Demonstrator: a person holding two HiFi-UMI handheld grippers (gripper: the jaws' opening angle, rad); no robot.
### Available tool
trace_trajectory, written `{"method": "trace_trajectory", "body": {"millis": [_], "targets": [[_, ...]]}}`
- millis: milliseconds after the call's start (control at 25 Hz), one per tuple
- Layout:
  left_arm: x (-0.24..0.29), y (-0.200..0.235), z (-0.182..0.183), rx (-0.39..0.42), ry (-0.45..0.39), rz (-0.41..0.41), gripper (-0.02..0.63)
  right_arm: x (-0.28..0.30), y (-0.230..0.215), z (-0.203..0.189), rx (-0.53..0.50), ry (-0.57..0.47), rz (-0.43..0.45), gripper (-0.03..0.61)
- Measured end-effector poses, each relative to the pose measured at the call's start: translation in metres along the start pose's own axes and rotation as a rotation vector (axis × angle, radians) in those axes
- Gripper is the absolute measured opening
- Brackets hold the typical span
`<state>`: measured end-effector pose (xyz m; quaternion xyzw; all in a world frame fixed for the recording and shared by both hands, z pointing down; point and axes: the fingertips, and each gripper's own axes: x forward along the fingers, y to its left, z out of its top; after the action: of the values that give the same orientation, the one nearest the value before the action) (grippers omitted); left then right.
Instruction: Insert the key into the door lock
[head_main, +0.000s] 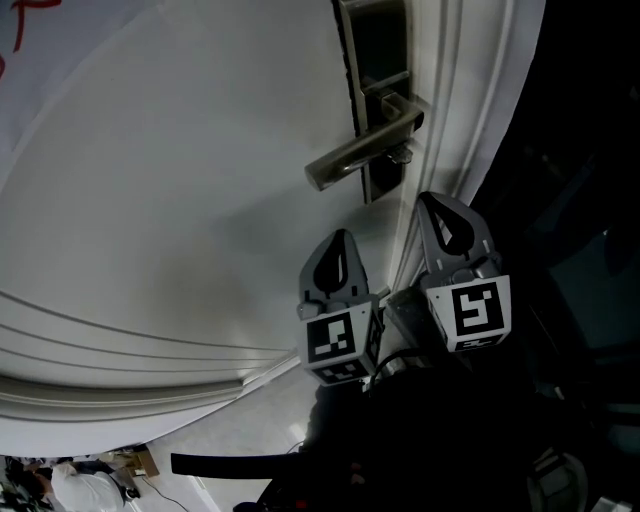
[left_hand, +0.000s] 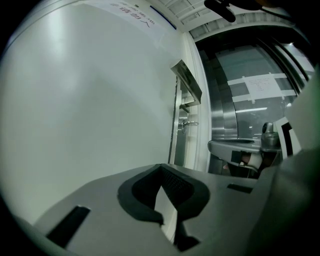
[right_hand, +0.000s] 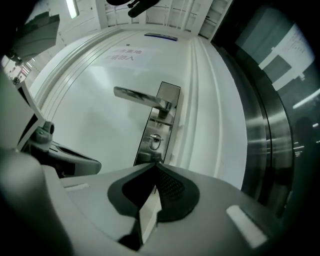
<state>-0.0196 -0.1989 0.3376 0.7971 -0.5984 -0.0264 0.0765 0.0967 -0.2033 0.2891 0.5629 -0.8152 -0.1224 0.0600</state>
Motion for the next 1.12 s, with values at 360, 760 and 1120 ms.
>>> {"method": "trace_trajectory", "body": {"millis": [360,760,1120], "targets": [[0.0018,-0.007,0.0,-0.017,0.005,-0.026,0.002,-0.0006,0.0026,-0.0014,0.0,0.007,0.015,0.0],[0.0022,-0.0071,0.0017,-0.007,-0.01,-0.041,0.002,0.0011,0.0045,0.0038,-0.021,-0.002,0.015,0.0],[0.0027,-0.0087,0.005,-0.019,-0.012,-0.042,0.002,0.0022,0.0048,0.005,-0.031,-0.004,0.017,0.0]]}}
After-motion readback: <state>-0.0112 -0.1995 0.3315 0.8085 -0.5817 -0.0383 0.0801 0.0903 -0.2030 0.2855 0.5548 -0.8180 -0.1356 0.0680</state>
